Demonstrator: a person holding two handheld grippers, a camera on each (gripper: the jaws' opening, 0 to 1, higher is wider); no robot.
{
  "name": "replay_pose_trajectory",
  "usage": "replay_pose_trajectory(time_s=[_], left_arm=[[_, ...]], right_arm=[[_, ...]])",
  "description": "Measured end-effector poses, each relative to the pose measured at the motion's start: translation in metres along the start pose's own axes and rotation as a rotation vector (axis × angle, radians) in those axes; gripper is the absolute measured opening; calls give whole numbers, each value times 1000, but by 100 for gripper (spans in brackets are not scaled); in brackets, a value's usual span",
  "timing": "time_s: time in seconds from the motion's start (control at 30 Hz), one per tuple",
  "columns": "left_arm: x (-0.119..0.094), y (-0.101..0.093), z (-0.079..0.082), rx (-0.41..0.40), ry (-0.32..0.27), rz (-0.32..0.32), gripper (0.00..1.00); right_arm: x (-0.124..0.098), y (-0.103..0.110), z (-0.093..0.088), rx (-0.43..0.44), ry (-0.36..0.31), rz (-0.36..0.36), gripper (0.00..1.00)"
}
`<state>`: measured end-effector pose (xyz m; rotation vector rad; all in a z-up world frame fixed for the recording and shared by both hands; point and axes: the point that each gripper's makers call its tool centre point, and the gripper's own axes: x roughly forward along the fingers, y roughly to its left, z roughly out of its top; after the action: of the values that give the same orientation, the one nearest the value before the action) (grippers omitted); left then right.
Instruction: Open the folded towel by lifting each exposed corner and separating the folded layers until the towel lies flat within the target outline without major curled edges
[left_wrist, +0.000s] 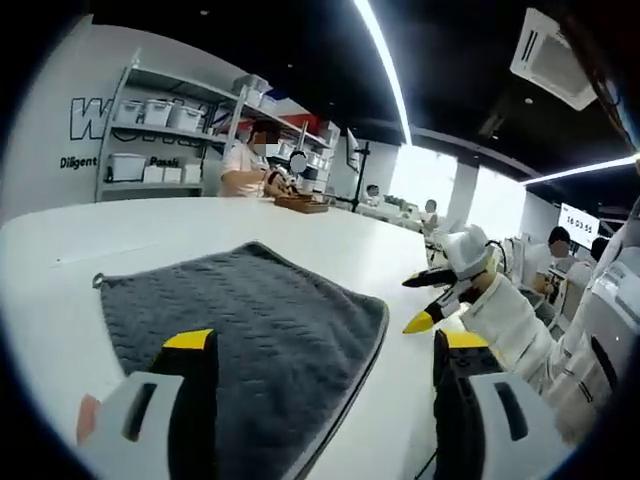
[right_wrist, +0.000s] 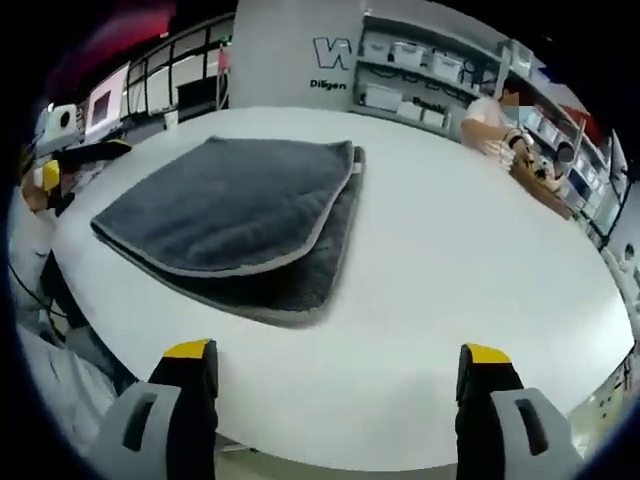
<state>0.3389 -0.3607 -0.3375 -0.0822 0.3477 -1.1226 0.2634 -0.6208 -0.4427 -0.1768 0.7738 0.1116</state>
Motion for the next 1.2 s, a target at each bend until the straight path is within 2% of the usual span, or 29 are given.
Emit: replay_pose_trajectory(time_s=[0.13,0.4,0.47,0.5,0.57,0.7,0.87,0.93,1.07,1.13,1.2], left_arm=[[26,-15,-9,21,56,-45,82],[69,-37,-11,27,64,-119,75],[79,-42,-15,31,85,-133,76],[88,-45,-22,29,129,-137,76],[99,-50,-29,30,164,-144,77],[119,-62,-35,23,171,-183,80],[131,-75,-50,37,230,-212,79],[136,-76,-53,30,235,-210,81],[145,-80,-62,22,272,-224,78],[150,-83,-65,30,274,-230,79],[156,-80,-70,57,300,-221,79]], right_arm=[[0,6,-1,-7,-12,21,99],[-7,13,-2,-5,-30,34,99],[-9,14,-1,-6,-33,34,99],[-10,15,0,-6,-38,34,99],[-12,18,2,-11,-45,40,99],[-14,22,3,-17,-50,49,99],[-16,23,2,-16,-48,49,99],[-16,23,2,-15,-48,48,99],[-17,25,1,-15,-46,49,99],[-17,25,2,-17,-46,48,99],[-18,26,3,-16,-49,47,99]])
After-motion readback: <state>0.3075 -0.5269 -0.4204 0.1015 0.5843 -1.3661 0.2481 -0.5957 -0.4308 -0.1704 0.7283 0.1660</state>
